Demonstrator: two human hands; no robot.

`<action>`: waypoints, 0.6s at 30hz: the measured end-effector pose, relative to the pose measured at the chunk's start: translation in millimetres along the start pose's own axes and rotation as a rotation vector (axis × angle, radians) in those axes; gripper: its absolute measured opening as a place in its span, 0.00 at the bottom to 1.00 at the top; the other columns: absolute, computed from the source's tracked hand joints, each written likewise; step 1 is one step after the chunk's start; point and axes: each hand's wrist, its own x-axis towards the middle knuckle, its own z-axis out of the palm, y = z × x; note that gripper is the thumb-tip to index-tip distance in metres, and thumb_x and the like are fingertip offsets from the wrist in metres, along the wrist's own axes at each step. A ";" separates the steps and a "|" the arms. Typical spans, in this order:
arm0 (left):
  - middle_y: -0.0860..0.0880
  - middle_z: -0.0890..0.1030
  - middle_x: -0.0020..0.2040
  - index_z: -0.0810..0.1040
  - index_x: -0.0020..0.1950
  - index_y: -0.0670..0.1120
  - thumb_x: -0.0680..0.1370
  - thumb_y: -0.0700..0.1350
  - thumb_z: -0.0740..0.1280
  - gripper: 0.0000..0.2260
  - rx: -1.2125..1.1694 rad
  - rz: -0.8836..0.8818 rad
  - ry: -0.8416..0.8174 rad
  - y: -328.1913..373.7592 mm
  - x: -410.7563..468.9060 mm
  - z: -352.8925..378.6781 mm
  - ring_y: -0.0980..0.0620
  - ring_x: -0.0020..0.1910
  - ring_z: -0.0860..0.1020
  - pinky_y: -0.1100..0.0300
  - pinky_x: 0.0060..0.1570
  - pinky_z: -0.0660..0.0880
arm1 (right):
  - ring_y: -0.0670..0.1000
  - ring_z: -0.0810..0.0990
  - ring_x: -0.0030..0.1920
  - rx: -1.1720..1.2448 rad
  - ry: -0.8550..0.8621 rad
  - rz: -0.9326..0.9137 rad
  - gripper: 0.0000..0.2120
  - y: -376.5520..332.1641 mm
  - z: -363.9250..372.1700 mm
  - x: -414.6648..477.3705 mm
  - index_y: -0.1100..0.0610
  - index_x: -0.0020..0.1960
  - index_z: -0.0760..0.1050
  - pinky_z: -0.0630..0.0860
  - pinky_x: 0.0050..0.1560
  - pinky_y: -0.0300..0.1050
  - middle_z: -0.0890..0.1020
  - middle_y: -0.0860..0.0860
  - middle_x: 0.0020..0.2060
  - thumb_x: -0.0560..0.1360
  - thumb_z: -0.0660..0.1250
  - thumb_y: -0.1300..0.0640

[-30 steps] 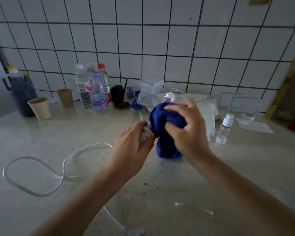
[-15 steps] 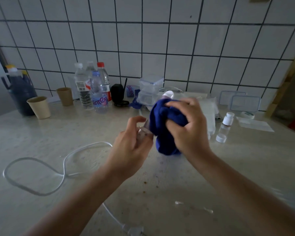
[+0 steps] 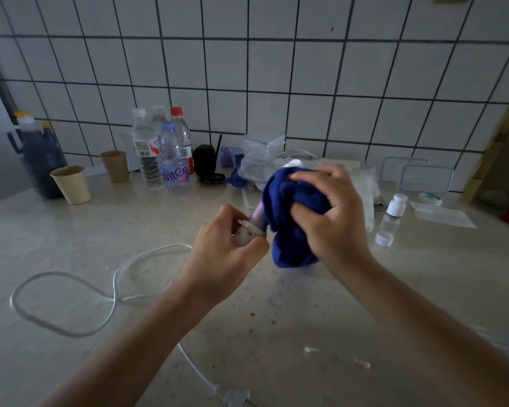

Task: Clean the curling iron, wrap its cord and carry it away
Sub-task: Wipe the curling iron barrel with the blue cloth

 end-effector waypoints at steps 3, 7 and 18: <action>0.51 0.82 0.35 0.77 0.50 0.56 0.74 0.53 0.70 0.07 0.055 0.092 -0.009 -1.6 -2.0 2.6 0.51 0.31 0.81 0.49 0.29 0.78 | 0.35 0.78 0.55 -0.019 0.064 -0.012 0.17 7.9 -11.1 10.8 0.42 0.55 0.82 0.70 0.57 0.26 0.77 0.38 0.53 0.68 0.69 0.56; 0.54 0.81 0.39 0.75 0.59 0.55 0.79 0.56 0.61 0.11 0.187 0.157 -0.021 -4.7 0.3 10.8 0.55 0.37 0.79 0.51 0.38 0.77 | 0.36 0.78 0.54 0.002 0.026 0.018 0.18 9.3 -6.8 5.7 0.42 0.56 0.82 0.70 0.56 0.26 0.78 0.43 0.53 0.68 0.70 0.56; 0.53 0.83 0.41 0.72 0.49 0.59 0.73 0.56 0.75 0.12 0.003 -0.009 0.027 -12.7 5.0 7.1 0.54 0.32 0.81 0.59 0.25 0.77 | 0.34 0.78 0.54 -0.035 0.070 -0.006 0.18 8.1 -9.4 9.2 0.45 0.57 0.82 0.69 0.57 0.26 0.77 0.40 0.52 0.68 0.69 0.55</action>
